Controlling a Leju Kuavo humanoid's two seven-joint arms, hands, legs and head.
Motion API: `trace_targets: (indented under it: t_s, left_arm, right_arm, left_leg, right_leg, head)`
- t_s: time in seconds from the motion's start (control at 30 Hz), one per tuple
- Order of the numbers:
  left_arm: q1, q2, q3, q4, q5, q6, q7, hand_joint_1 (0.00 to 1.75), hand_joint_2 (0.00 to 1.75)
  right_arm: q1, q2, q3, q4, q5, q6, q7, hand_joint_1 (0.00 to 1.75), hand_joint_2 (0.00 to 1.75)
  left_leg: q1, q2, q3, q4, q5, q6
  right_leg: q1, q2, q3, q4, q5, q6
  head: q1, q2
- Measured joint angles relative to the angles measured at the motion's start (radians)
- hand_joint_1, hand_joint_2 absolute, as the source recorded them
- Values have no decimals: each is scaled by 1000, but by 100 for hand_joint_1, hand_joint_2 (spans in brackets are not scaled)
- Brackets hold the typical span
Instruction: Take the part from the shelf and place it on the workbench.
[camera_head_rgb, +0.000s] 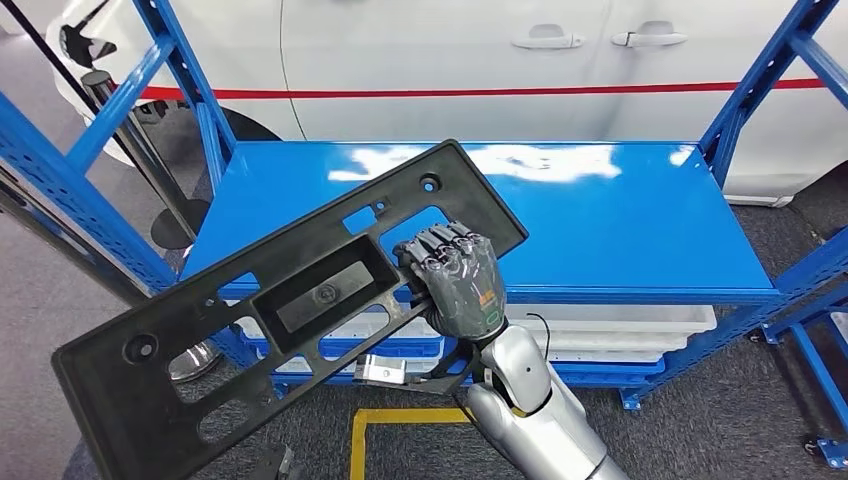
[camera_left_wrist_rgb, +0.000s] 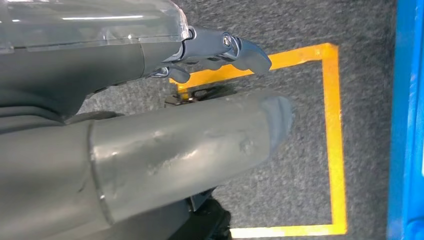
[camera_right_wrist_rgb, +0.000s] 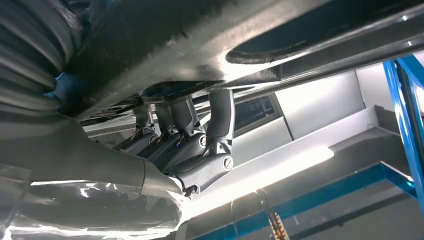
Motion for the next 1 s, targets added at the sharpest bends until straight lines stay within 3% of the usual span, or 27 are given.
trace_targets:
  t_s: [0.07, 0.1, 0.13, 0.17, 0.2, 0.27, 0.33, 0.37, 0.4, 0.47, 0.5, 0.53, 0.6, 0.63, 0.67, 0.73, 0.77, 0.8, 0.87, 0.93, 1.0]
  left_arm:
    - [0, 0, -1, 0, 3, -4, -4, 0, 0]
    - [1, 0, -1, 0, 3, -5, -6, 0, 0]
    - [1, 0, -1, 0, 3, -5, -6, 0, 0]
    - [1, 0, -1, 0, 4, -6, -6, 0, 0]
    - [1, 0, -2, 0, 4, -6, -6, 0, 0]
    - [-1, 0, -2, 0, 4, -6, -6, 0, 0]
    - [-4, 0, -3, 0, 4, -6, -7, 0, 0]
    - [-6, 0, -4, 0, 4, -6, -7, 0, 0]
    - [-6, 0, -5, 0, 4, -6, -7, 0, 0]
    - [-5, -1, -7, 0, 4, -6, -7, 0, 0]
    - [-5, -1, -7, 0, 4, -6, -7, 0, 0]
    - [-6, -2, -7, 0, 4, -6, -7, 0, 0]
    - [-7, -2, -8, 0, 4, -6, -7, 0, 0]
    - [-7, -2, -8, 0, 4, -6, -7, 0, 0]
    - [-6, -2, -8, 0, 3, -6, -7, 0, 0]
    - [-5, -2, -9, 0, 1, -6, -5, 0, 0]
    - [-5, -2, -11, 0, -1, -6, -3, 0, 0]
    - [-4, -2, -13, 0, -5, -6, -1, 0, 0]
    - [-3, -2, -21, 0, -14, -7, 3, 0, 0]
    - [-1, -1, -26, 0, -20, -8, 6, 0, 0]
    - [1, 0, -30, 0, -22, -9, 9, 0, 0]
  right_arm:
    - [-5, 0, 6, -3, 6, 0, 6, 175, 175]
    - [-6, 0, 8, -3, 8, 0, 7, 175, 175]
    - [-7, 0, 9, -2, 10, 0, 7, 175, 175]
    - [-7, 0, 10, -2, 11, 0, 8, 175, 175]
    - [-6, 0, 10, -2, 13, 0, 8, 175, 175]
    - [-7, 0, 11, -2, 17, 0, 8, 175, 175]
    - [-7, 0, 11, -3, 19, 0, 8, 175, 175]
    - [-8, 0, 11, -3, 20, 0, 8, 175, 175]
    - [-9, 0, 11, -3, 20, 0, 8, 175, 175]
    - [-10, 0, 11, -3, 20, 0, 8, 175, 175]
    - [-11, -1, 11, -3, 20, 0, 8, 175, 175]
    - [-11, -2, 11, -3, 20, 0, 8, 175, 175]
    - [-11, -4, 12, -3, 20, 0, 8, 175, 175]
    - [-10, -4, 12, -3, 20, 0, 8, 175, 175]
    - [-9, -5, 12, -3, 20, 0, 8, 175, 175]
    - [-6, -7, 12, -3, 22, 0, 5, 175, 175]
    - [-3, -7, 12, -4, 25, 0, 0, 175, 175]
    - [-1, -7, 12, -7, 28, 0, -6, 175, 175]
    - [5, -7, 12, -15, 33, 0, -21, 175, 175]
    - [10, -7, 12, -19, 31, 0, -31, 175, 175]
    - [14, -7, 12, -19, 26, 0, -36, 175, 175]
  left_leg:
    - [3, -5, -40, 93, -76, -27]
    - [6, -7, -58, 161, -130, -36]
    - [8, -6, -71, 231, -176, -41]
    - [10, -6, -68, 267, -178, -43]
    - [11, -6, -49, 272, -159, -43]
    - [12, -6, 35, 185, -108, -40]
    - [8, -7, 137, 43, -112, -32]
    - [5, -7, 166, -5, -124, -27]
    - [2, -8, 177, -30, -131, -23]
    - [2, -5, 166, -39, -113, -10]
    - [4, -2, 158, -42, -100, -2]
    - [6, 0, 148, -45, -86, 6]
    - [5, 3, 117, -43, -61, 17]
    - [4, 4, 99, -40, -50, 18]
    - [3, 4, 81, -36, -39, 17]
    - [2, 5, 44, -25, -20, 14]
    - [2, 5, 28, -17, -12, 11]
    - [0, 4, 13, -9, -5, 7]
    - [-2, 3, -5, 3, 7, -3]
    - [-1, 3, -12, 3, 24, -14]
    - [3, 2, -23, 12, 13, -26]
  right_leg:
    - [2, -4, 13, -77, 18, -26]
    - [0, -7, -7, -80, 38, -36]
    - [1, -8, -27, -79, 52, -38]
    - [1, -9, -42, -77, 63, -38]
    - [1, -9, -58, -76, 74, -36]
    - [1, -9, -86, -71, 95, -31]
    - [3, -9, -102, -68, 112, -23]
    - [2, -10, -104, -69, 122, -17]
    - [2, -11, -106, -72, 131, -11]
    - [1, -9, -109, -76, 141, 1]
    - [0, -7, -116, -65, 123, 6]
    - [0, -5, -126, -36, 85, 10]
    - [-3, -3, -155, 75, -21, 13]
    - [-3, -3, -167, 140, -55, 15]
    - [-3, -3, -170, 188, -63, 16]
    - [-3, -3, -134, 199, -21, 16]
    - [-3, -3, -90, 155, 2, 14]
    - [-2, -2, -36, 87, 5, 11]
    - [2, -1, 45, -32, -20, 3]
    - [6, 0, 57, -71, -30, -8]
    - [5, -3, 41, -74, -9, -26]
  head:
    - [-2, 0]
    - [-3, 0]
    - [-5, 0]
    - [-5, 0]
    - [-5, 0]
    - [-5, 0]
    - [-5, 0]
    - [-4, 0]
    - [-4, 0]
    - [-4, 0]
    - [-4, 0]
    - [-4, 0]
    - [-4, 0]
    - [-4, 0]
    - [-4, 0]
    - [-4, 0]
    - [-4, 0]
    - [-4, 0]
    - [-4, 0]
    - [-4, 0]
    - [-4, 0]
